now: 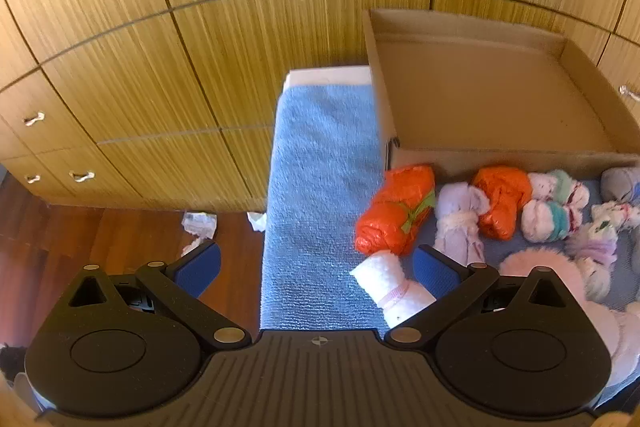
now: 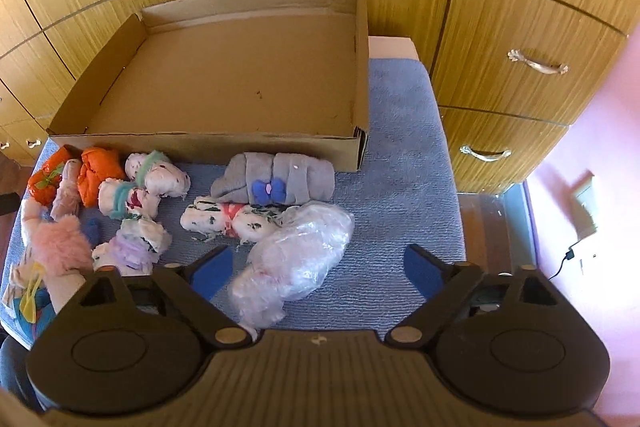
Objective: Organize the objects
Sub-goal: 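Grasp the white sock bundle with the left gripper while the right grasps the plastic-wrapped bundle, then carry both bundles into the cardboard box and open both grippers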
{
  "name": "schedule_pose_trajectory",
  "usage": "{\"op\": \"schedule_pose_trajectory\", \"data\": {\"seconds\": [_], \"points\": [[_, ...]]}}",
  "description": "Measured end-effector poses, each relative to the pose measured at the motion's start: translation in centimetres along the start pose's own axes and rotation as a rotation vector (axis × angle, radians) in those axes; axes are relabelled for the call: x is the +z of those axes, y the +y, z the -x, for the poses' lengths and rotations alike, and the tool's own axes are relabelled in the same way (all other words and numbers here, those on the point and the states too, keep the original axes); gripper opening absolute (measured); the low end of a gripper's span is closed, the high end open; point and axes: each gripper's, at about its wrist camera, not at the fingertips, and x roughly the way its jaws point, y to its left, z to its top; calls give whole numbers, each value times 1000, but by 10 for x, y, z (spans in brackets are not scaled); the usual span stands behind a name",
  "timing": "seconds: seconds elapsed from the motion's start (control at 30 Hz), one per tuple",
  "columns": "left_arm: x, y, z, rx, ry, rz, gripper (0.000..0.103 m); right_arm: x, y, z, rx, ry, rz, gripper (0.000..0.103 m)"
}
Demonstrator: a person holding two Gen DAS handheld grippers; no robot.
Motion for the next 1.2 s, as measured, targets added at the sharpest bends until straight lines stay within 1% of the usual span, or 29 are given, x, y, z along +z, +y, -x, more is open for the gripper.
{"op": "schedule_pose_trajectory", "data": {"seconds": [0.07, 0.2, 0.3, 0.37, 0.43, 0.5, 0.53, 0.57, 0.6, 0.63, 0.7, 0.77, 0.87, 0.97, 1.2], "points": [[-2, -3, -8, -14, 16, -6, 102, -1, 2, -5, -2, 10, -11, 68], [-6, -14, -18, -57, 38, -24, 102, -4, 6, -10, -2, 14, -6, 71], [-9, -20, -25, -72, 54, -34, 101, -3, 8, -10, -7, 13, -4, 71], [-11, -21, -30, -83, 64, -37, 98, -3, 10, -10, -2, 15, -4, 69], [-12, -20, -34, -102, 73, -30, 92, -4, 7, -9, 8, 12, -7, 69], [-12, -17, -36, -121, 67, -17, 90, -6, 6, -10, 22, 12, -16, 64], [-13, -17, -35, -122, 60, -19, 89, -7, 5, -10, 35, 9, -22, 61], [-14, -17, -34, -122, 55, -24, 86, -8, 4, -11, 46, 7, -25, 55], [-13, -18, -33, -124, 50, -28, 82, -9, 3, -11, 59, 1, -30, 52], [-14, -18, -32, -129, 46, -33, 79, -11, 2, -10, 74, -12, -34, 50], [-14, -19, -29, -140, 36, -40, 64, -14, -3, -9, 91, -29, -47, 47], [-12, -19, -27, -157, 25, -46, 54, -17, -5, -5, 110, -48, -61, 44], [-12, -19, -27, -166, 18, -52, 51, -19, -9, 2, 126, -75, -67, 42], [-13, -15, -24, -187, 12, -37, 50, -19, -10, 11, 137, -101, -68, 41], [-13, -13, -10, -170, -20, -34, 50, -11, -15, 19, 165, -156, -77, 40]]}}
